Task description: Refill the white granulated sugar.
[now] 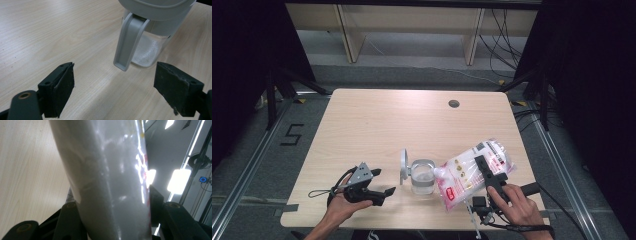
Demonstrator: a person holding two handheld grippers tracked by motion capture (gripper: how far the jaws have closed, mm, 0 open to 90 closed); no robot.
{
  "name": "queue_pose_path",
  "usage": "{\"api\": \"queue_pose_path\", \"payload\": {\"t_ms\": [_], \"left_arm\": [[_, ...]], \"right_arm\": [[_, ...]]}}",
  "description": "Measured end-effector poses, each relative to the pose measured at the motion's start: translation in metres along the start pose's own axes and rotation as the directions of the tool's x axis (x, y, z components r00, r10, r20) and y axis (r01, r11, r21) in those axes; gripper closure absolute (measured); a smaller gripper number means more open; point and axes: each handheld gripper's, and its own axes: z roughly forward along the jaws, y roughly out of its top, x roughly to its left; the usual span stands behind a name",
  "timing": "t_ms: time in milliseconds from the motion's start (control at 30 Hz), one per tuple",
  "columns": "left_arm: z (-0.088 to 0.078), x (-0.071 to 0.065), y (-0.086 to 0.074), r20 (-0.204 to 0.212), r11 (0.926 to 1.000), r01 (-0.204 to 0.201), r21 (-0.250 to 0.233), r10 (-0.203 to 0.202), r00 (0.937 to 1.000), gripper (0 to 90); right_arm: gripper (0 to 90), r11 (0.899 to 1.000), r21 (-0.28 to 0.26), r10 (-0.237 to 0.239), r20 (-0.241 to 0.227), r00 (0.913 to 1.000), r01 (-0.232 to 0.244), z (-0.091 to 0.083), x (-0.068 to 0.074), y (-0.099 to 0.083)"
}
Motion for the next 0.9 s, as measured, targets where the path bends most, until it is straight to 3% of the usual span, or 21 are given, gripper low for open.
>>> {"api": "queue_pose_path", "payload": {"t_ms": [33,133,167,367,400,433,467,500,567,667,700,733,867,900], "left_arm": [[0.0,0.0003,0.0001,0.0,1.0,-0.004,0.0,0.004,1.0,16.3],[-0.0003,0.0006,0.0001,-0.003,1.0,-0.005,0.002,0.005,1.0,16.2],[-0.0002,0.0003,0.0001,-0.001,1.0,-0.003,0.0,0.003,1.0,16.2],[0.0002,-0.0003,0.0001,0.001,1.0,0.004,-0.007,-0.004,1.0,16.2],[0.0001,-0.0003,0.0002,0.001,1.0,0.004,-0.008,-0.004,1.0,16.3],[-0.0003,-0.0001,0.0002,-0.001,1.0,0.001,-0.005,-0.001,1.0,16.3],[-0.0003,-0.0003,0.0002,0.0,1.0,0.001,-0.005,-0.001,1.0,16.3],[-0.0004,-0.0009,0.0001,0.0,1.0,0.005,-0.005,-0.005,1.0,16.3],[-0.0002,-0.0006,0.0001,0.007,1.0,0.006,-0.008,-0.006,1.0,16.3],[-0.0002,0.0,0.0002,0.006,1.0,0.003,-0.006,-0.003,1.0,16.3],[-0.0004,-0.0002,0.0002,0.005,1.0,0.004,-0.007,-0.004,1.0,16.2],[-0.0004,-0.0003,0.0003,0.005,1.0,0.003,-0.007,-0.003,1.0,16.3],[-0.0008,-0.0005,0.0003,0.006,1.0,0.004,-0.005,-0.004,1.0,16.3],[-0.0002,-0.0006,0.0001,0.004,0.9999,0.007,-0.012,-0.007,1.0,16.3]], "right_arm": [[54.6,0.999,-0.001,0.032,-0.006,0.9995,-0.032,0.0005,0.0028,0.0008],[54.7,1.0,-0.006,0.004,0.004,1.0,-0.004,0.0005,0.001,0.001],[54.8,1.0,-0.009,0.022,0.004,0.9997,-0.022,0.0012,0.0029,0.0006],[55.3,1.0,0.006,0.015,-0.005,0.9999,-0.015,0.0001,0.0014,-0.0001],[55.4,0.999,0.012,0.031,0.0,0.9995,-0.031,-0.0008,0.0025,-0.0002],[55.5,1.0,0.006,0.001,0.011,0.9999,-0.001,-0.0007,0.0003,0.0],[55.5,0.999,0.017,0.045,-0.003,0.999,-0.045,-0.001,0.0031,-0.0004],[55.7,0.999,0.017,0.051,-0.003,0.9987,-0.051,-0.0011,0.0035,-0.0001],[55.9,1.0,-0.008,0.011,0.02,0.9997,-0.01,0.0001,-0.0004,0.001],[56.3,1.0,-0.002,0.012,0.002,0.9999,-0.012,0.0004,0.0005,0.0008],[56.4,0.999,-0.003,0.033,-0.001,0.9995,-0.033,0.0012,0.002,0.0009],[56.6,0.999,-0.03,0.035,0.054,0.9979,-0.033,0.0032,0.0046,-0.0001],[57.1,0.999,-0.023,0.023,0.042,0.9988,-0.022,0.0019,0.0026,0.0008],[57.3,0.999,-0.025,0.042,0.039,0.9984,-0.041,0.0023,0.0039,0.0006]]}}
